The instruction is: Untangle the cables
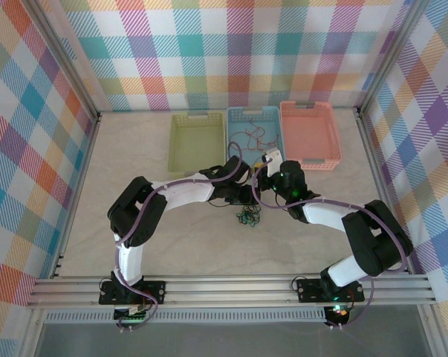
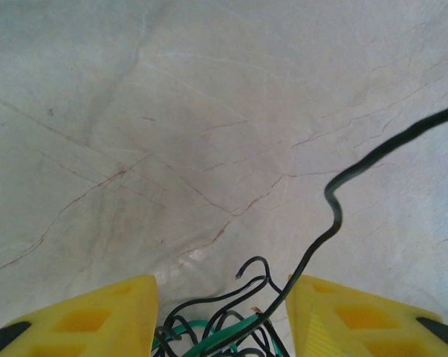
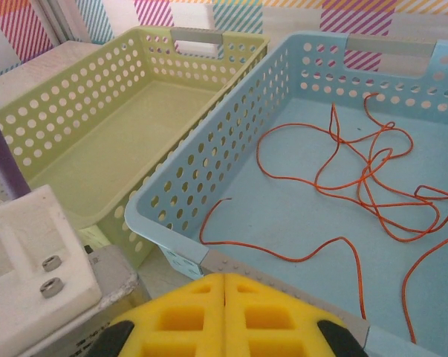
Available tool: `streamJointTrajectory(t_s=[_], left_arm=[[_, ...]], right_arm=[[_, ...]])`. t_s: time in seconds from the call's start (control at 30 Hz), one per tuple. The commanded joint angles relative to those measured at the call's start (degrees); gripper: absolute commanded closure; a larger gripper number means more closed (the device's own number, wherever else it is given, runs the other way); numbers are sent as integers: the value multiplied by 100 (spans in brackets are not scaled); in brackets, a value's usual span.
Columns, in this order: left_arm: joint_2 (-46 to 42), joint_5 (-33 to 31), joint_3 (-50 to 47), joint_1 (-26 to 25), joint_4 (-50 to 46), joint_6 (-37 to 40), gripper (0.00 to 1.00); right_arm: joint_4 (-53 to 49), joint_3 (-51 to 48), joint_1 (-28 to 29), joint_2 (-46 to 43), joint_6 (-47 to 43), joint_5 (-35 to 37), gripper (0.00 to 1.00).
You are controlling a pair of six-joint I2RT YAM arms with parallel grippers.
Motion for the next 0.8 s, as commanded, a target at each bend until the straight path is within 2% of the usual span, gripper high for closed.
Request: streamJointTrajectory(t_s=[0.0,0.3,0.53,0.77], left_arm=[[188,-12,273,-125,-466,23,51],[309,-79,472,-118,-906,95,59],[291,-162,439,-118,-1136,147,68],[231,-151,295,-126,-1379,250,70]], right_arm=[[236,-21,-54,-22,148,7,100],[311,-104,-102,-90,255,177,100],[350,-148,-127,-123,305,243,100],[403,-220,-190,-180,401,401,100]])
